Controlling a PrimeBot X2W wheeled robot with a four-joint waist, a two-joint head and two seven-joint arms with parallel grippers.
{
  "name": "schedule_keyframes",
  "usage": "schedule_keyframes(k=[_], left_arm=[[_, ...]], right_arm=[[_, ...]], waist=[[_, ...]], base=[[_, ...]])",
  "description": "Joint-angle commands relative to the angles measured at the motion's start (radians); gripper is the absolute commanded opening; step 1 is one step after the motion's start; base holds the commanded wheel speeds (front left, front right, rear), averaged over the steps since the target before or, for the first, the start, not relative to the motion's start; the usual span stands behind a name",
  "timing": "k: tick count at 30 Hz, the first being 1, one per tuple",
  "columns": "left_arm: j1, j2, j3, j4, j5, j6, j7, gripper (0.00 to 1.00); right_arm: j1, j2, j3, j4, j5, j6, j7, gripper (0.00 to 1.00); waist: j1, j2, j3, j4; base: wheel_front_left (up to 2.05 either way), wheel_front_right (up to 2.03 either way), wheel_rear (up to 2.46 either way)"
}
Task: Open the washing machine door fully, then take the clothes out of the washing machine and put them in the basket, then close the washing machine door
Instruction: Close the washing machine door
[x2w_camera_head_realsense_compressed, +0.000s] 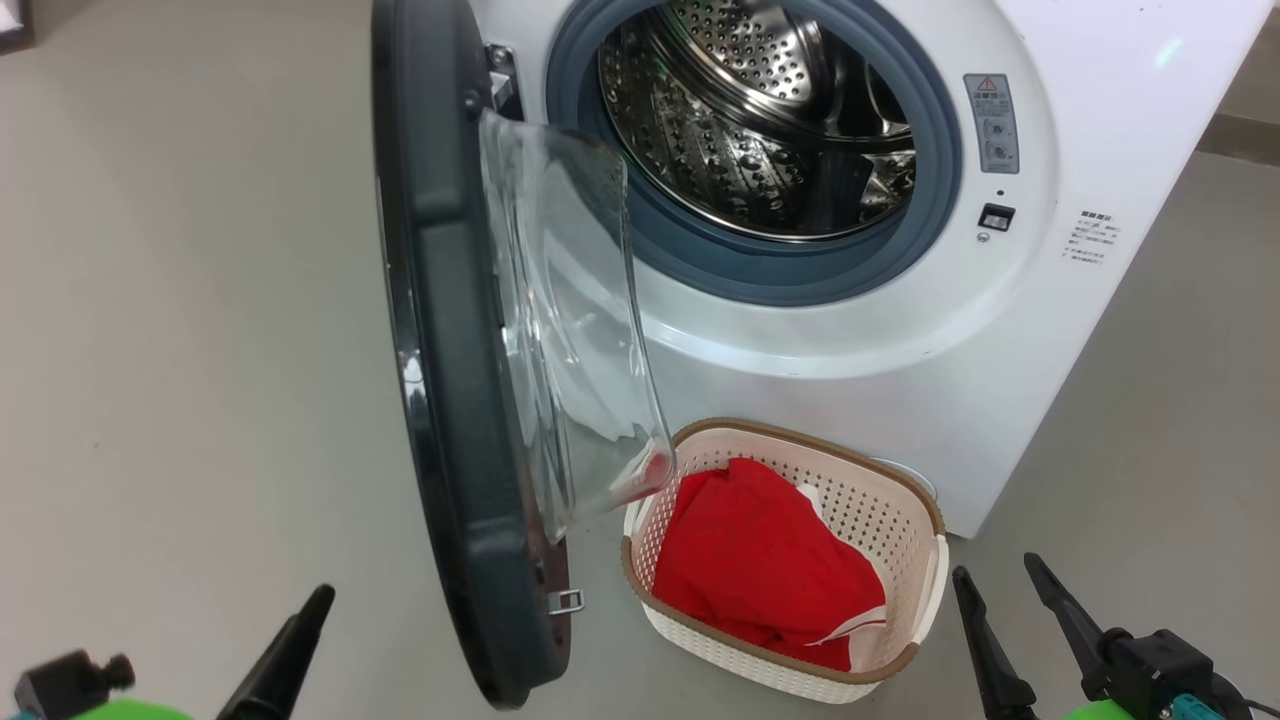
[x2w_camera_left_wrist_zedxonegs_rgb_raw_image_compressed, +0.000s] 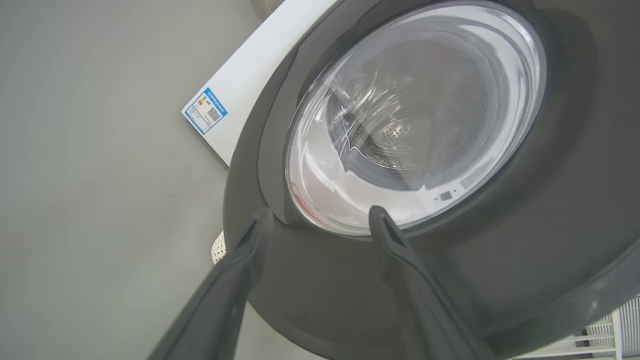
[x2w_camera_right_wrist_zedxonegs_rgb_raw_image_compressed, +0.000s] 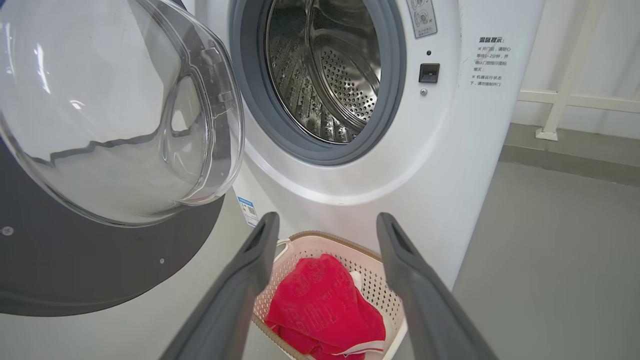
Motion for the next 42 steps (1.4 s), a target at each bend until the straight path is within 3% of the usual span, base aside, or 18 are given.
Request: schedule_keyframes(k=[1, 7, 13, 15, 20, 25, 30, 35, 42], left_arm=[[-0.019, 0.024, 0.028, -0.006, 0.012, -0.007, -0.033, 1.0], [-0.015, 0.014, -0.028, 0.047, 0.07, -0.007, -0.182, 1.0], [-0.021, 0.009, -0.108, 0.13, 0.229, -0.007, -0.275, 1.0], [-0.027, -0.023, -0.052, 0.144, 0.305, -0.007, -0.277, 1.0], [-0.001, -0.114, 0.111, 0.156, 0.612, -0.007, -0.278, 1.0], [0.037, -0.21, 0.242, 0.114, 0.933, -0.007, -0.278, 1.0], [0.073, -0.301, 0.352, 0.062, 1.177, -0.007, -0.278, 1.0], [0.099, -0.362, 0.401, 0.018, 1.276, -0.007, -0.278, 1.0], [0.108, -0.387, 0.427, 0.024, 1.311, -0.007, -0.278, 1.0]], right_arm=[[-0.034, -0.018, 0.028, -0.021, 0.006, 0.007, -0.006, 1.0], [-0.039, -0.019, 0.031, -0.02, 0.011, 0.007, -0.006, 1.0], [-0.043, -0.017, 0.032, -0.016, 0.015, 0.007, -0.006, 1.0], [-0.044, -0.016, 0.028, -0.016, 0.014, 0.007, -0.006, 1.0], [-0.049, -0.013, 0.021, -0.016, 0.012, 0.007, -0.006, 1.0], [-0.052, -0.01, 0.014, -0.014, 0.013, 0.007, -0.006, 1.0], [-0.053, -0.006, 0.011, -0.013, 0.013, 0.007, -0.006, 1.0], [-0.053, -0.004, 0.007, -0.014, 0.013, 0.007, -0.006, 1.0], [-0.054, -0.003, 0.005, -0.013, 0.011, 0.007, -0.006, 1.0]], waist=[[0.0, 0.0, 0.002, 0.003], [0.0, 0.0, 0.006, 0.003], [0.0, 0.0, 0.009, -0.001], [0.0, 0.0, 0.013, 0.0], [0.0, 0.0, 0.018, -0.002], [0.0, 0.0, 0.016, -0.005], [0.0, 0.0, 0.013, -0.009], [0.0, 0.0, 0.012, -0.01], [0.0, 0.0, 0.013, -0.011]], base=[[0.0, 0.0, 0.0], [0.0, 0.0, 0.0], [0.0, 0.0, 0.0], [0.0, 0.0, 0.0], [0.0, 0.0, 0.0], [0.0, 0.0, 0.0], [0.0, 0.0, 0.0], [0.0, 0.0, 0.0], [0.0, 0.0, 0.0]])
